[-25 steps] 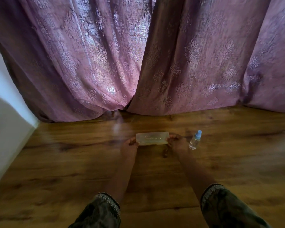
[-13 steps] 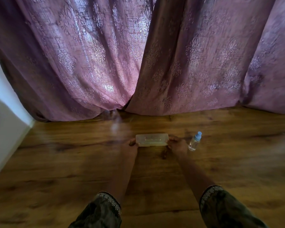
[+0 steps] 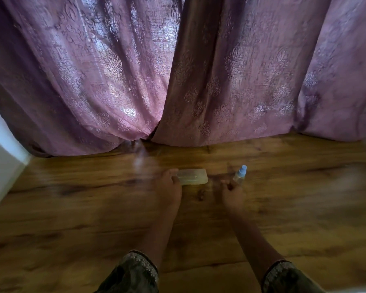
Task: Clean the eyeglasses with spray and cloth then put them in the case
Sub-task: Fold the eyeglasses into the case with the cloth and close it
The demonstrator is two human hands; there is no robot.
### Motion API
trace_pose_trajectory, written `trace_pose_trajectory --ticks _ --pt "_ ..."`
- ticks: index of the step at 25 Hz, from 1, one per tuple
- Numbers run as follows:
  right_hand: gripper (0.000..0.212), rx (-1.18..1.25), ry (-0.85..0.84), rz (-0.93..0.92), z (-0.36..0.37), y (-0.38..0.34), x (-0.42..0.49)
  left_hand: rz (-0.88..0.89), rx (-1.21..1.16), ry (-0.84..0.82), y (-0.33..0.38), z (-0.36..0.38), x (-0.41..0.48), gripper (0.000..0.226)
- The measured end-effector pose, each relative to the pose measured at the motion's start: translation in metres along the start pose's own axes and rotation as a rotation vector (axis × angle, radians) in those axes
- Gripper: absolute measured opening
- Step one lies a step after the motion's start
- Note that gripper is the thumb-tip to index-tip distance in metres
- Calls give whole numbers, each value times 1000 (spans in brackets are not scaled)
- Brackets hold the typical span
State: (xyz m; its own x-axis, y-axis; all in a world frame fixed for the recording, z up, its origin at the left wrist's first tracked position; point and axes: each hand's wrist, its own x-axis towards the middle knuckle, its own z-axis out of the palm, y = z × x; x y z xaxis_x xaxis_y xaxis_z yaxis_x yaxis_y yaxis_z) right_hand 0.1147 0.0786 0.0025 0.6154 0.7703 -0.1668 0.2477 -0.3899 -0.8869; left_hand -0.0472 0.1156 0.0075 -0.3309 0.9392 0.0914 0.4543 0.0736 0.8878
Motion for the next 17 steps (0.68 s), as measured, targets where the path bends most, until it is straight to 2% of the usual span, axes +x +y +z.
trace_pose_trajectory --ticks 5,8,10,13,17 --pt "21 27 197 -22 -28 14 -6 8 -43 -105 27 34 -25 22" --pt "20 19 274 -54 -46 15 3 22 -38 -285 40 52 -38 31" --pt "19 -16 249 -81 -54 15 13 54 -2 -449 48 62 -44 41" --pt "31 -88 112 -151 -59 14 27 75 146 -635 53 80 -48 51" --pt "41 -151 -38 -176 -59 13 40 84 237 -738 56 94 -51 54"
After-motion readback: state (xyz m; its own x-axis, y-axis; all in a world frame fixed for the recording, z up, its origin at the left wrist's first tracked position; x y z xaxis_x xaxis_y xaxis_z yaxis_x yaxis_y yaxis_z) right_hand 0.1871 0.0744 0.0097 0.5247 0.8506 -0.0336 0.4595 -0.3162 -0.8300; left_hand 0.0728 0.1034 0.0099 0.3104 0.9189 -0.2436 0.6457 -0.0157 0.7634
